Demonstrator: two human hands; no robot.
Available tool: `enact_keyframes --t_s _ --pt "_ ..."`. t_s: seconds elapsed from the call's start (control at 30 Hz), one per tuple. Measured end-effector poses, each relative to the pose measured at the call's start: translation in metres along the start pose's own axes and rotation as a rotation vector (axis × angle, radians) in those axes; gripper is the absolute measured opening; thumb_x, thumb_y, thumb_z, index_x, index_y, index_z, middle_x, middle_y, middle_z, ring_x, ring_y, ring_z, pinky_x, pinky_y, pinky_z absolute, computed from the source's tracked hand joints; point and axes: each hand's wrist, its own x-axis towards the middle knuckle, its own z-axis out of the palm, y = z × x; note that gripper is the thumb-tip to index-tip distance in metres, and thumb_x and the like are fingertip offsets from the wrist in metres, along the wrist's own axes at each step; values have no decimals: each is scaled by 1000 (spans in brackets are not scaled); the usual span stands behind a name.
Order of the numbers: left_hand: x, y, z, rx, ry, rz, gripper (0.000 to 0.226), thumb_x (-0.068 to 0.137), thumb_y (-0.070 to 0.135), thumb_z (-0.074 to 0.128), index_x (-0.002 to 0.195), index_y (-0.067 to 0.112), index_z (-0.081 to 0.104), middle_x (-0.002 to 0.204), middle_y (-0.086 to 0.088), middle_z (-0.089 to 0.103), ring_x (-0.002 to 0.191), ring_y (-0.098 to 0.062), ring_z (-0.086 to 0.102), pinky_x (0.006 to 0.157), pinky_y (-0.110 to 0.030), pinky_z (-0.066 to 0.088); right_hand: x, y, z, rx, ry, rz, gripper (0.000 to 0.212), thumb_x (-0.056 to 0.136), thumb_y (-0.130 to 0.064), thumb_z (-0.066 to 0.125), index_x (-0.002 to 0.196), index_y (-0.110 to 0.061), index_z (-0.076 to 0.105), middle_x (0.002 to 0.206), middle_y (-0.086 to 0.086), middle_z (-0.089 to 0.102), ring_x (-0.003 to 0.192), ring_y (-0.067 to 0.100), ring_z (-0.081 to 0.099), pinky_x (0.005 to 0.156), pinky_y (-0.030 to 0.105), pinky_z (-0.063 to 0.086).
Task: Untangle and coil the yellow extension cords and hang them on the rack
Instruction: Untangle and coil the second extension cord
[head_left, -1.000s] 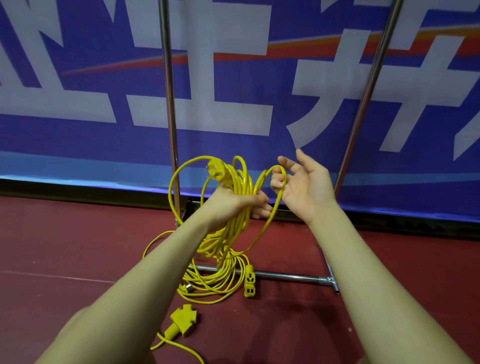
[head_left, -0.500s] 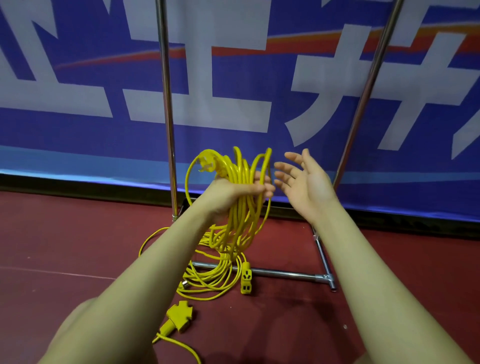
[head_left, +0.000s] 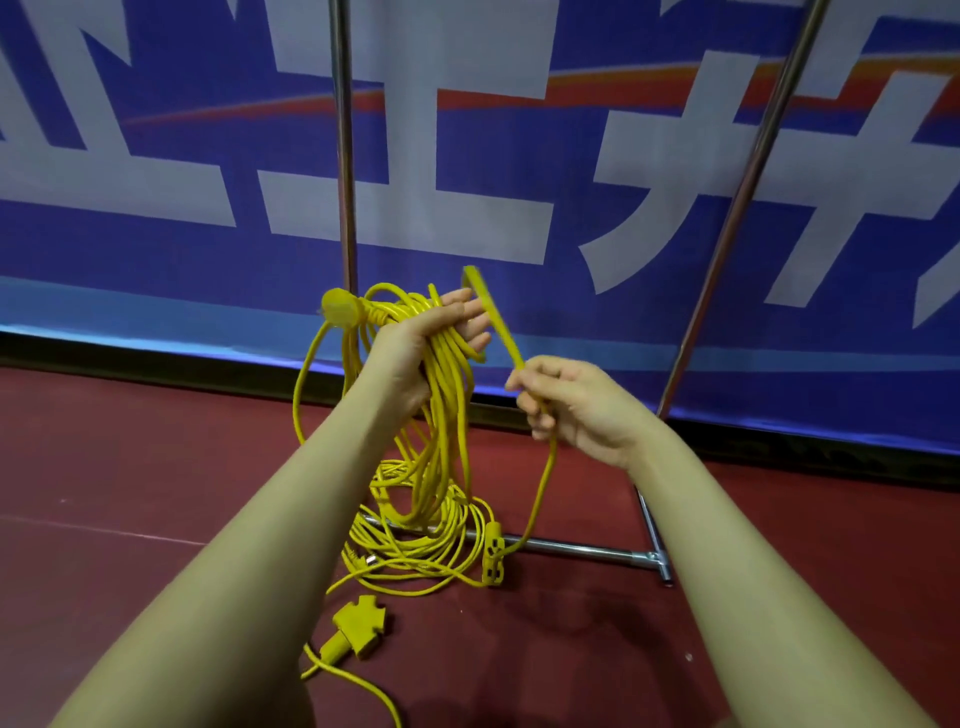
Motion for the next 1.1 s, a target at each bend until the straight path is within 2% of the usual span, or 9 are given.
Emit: enact_keyframes --t_s 0.13,0.23,0.37,0.47,0.6,0.8,0.9,1.0,1.1 --pt "-9 5 -4 266 -46 -56 19 94 1 41 100 5 59 75 -2 73 49 -9 62 49 -20 50 -1 -13 -3 337 90 -88 21 100 -24 39 85 -15 50 47 -2 35 37 5 22 38 15 21" --pt "-16 6 -3 426 -144 -109 19 94 0 41 96 3 60 70 -2 72 42 -9 57 44 -19 47 0 -20 -7 449 164 -153 22 101 -24 37 88 -14 52 46 -4 31 37 4 21 36 15 18" --pt "-22 -7 -1 474 -247 -263 19 93 -4 41 93 1 60 76 -8 73 64 -15 70 60 -23 55 2 -23 -8 704 184 -210 24 101 -23 35 91 -10 52 49 -4 34 37 5 26 36 16 25" --pt "-25 -20 -1 515 -316 -323 18 91 -7 44 95 -1 60 80 -10 73 72 -18 72 71 -27 57 2 -26 -10 869 198 -256 23 101 -23 36 91 -9 50 50 -4 35 39 6 28 37 17 29" --pt "-31 -29 6 543 -484 -417 20 90 -8 44 101 -1 59 89 -12 73 84 -21 71 83 -31 55 4 -27 -18 988 248 -313 26 103 -22 33 87 -9 49 49 -4 36 37 5 28 37 17 26" --pt "-33 -43 15 544 -436 -381 18 90 -8 47 97 1 60 76 -10 72 69 -19 70 70 -29 58 2 -26 -23 977 310 -300 26 102 -20 33 86 -9 50 52 -2 41 39 8 33 39 18 31" --pt "-33 -47 19 502 -413 -363 18 91 -6 47 93 4 62 75 -7 72 67 -18 70 67 -28 58 -2 -27 -29 956 328 -266 26 102 -20 34 88 -9 52 58 0 50 46 11 45 44 20 41" --pt "-31 -46 24 402 -343 -355 19 92 -5 45 91 6 61 73 -6 72 64 -15 70 61 -26 58 -8 -28 -40 773 315 -226 27 102 -22 34 94 -11 56 75 3 69 66 15 67 57 24 55" --pt "-28 -43 27 257 -269 -292 19 92 -4 44 91 7 59 71 -6 72 61 -14 70 59 -26 57 -13 -26 -44 521 279 -145 25 101 -25 36 97 -11 57 82 4 71 70 15 68 59 23 55"
